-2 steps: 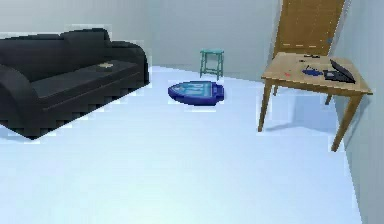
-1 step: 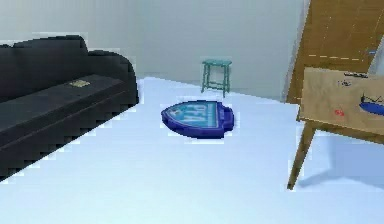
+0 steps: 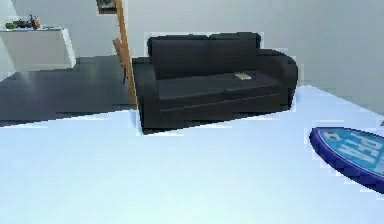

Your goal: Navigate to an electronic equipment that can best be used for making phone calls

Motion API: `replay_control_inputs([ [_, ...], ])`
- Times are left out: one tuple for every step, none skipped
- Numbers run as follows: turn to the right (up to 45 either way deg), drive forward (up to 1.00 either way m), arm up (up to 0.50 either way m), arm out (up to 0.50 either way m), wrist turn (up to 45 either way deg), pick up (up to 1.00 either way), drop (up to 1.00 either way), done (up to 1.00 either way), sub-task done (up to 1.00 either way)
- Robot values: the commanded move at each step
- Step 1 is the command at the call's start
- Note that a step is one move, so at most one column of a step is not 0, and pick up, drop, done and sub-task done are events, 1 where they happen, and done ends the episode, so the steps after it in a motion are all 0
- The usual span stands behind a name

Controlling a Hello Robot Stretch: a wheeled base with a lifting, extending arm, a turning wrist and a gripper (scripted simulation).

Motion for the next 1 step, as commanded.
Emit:
replay_control_inputs([
  [-27.0,0.00,0.00,0.00,0.0,0.00,0.00,0.00,0.00],
])
